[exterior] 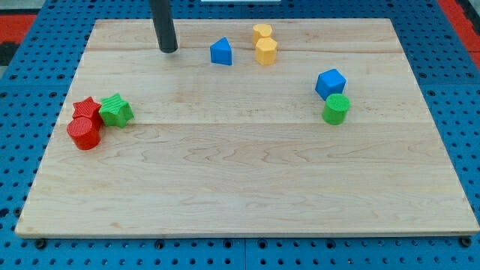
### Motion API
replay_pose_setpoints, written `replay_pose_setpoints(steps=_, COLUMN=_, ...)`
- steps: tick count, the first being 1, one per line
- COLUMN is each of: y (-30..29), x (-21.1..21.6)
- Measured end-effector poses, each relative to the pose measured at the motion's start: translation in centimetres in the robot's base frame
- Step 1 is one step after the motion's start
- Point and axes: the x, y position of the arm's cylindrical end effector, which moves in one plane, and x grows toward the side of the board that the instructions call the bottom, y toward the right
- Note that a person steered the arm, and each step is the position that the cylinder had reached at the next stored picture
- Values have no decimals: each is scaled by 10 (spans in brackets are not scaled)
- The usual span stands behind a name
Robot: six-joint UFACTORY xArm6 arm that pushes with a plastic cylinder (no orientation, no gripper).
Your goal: Push the triangle closer to the cube
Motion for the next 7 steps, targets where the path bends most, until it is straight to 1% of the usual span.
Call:
replay_pose_setpoints(steps=2, y=138, x=37)
replay_pose_setpoints(steps=3, y=174, x=37)
replay_pose_setpoints(steps=6, y=220, x=40)
replay_pose_setpoints(steps=7, y=224, x=56)
